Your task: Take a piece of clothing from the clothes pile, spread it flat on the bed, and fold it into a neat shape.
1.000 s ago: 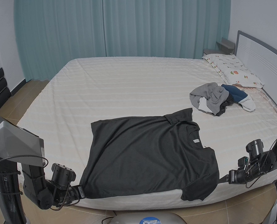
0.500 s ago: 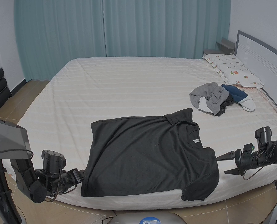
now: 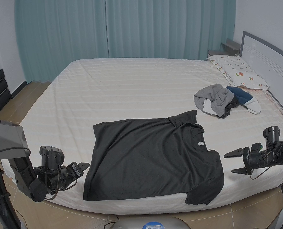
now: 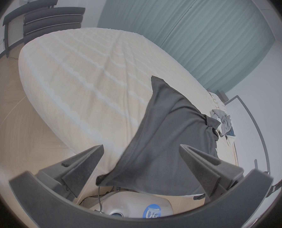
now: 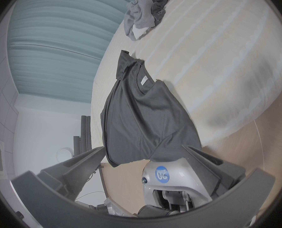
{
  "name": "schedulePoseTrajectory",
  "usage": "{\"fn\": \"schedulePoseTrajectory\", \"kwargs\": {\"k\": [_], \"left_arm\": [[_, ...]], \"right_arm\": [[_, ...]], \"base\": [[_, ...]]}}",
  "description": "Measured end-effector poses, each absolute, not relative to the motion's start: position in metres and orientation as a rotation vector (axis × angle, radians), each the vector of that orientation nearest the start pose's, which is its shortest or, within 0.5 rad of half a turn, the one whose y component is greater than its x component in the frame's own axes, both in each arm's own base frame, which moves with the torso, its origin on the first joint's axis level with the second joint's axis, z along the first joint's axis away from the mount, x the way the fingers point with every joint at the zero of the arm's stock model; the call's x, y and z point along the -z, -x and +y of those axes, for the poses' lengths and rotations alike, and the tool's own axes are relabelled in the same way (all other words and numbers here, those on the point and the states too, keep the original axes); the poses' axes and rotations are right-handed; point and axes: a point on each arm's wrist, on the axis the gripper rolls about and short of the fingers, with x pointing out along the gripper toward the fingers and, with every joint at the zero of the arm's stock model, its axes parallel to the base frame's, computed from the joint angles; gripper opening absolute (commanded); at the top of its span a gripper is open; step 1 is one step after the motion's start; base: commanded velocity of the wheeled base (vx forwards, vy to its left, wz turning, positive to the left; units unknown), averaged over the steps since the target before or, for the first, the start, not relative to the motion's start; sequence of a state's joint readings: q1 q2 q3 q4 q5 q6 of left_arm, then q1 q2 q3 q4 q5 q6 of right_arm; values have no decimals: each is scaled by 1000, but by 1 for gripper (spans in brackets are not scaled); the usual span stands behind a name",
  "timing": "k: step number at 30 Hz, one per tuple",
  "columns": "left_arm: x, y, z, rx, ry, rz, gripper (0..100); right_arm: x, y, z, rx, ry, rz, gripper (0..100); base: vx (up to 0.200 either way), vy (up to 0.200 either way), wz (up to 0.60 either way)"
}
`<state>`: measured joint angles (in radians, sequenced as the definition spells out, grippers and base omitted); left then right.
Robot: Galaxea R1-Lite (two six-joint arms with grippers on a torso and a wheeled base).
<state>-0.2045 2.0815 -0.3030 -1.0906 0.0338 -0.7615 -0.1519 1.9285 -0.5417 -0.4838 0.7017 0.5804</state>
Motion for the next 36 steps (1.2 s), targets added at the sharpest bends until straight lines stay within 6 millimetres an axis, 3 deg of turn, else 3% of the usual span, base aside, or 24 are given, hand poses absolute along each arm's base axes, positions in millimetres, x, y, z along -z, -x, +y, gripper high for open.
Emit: {"fn": "schedulePoseTrajectory", "kwargs": {"k": [10,23,36], "left_arm": [[-11,-272,-56,-130,759,677,100],[-11,-285,-63,-116,808,654,100],[-11,-323,-80,-77,843,574,100]], "right_arm": [[-50,-276,-27,-257,-943,914,100],[-47,-278,-26,-226,-929,908,100],[-45,-279,-25,-220,-924,916,100]], "base": [[0,0,0],[200,0,0],[31,0,0]]}}
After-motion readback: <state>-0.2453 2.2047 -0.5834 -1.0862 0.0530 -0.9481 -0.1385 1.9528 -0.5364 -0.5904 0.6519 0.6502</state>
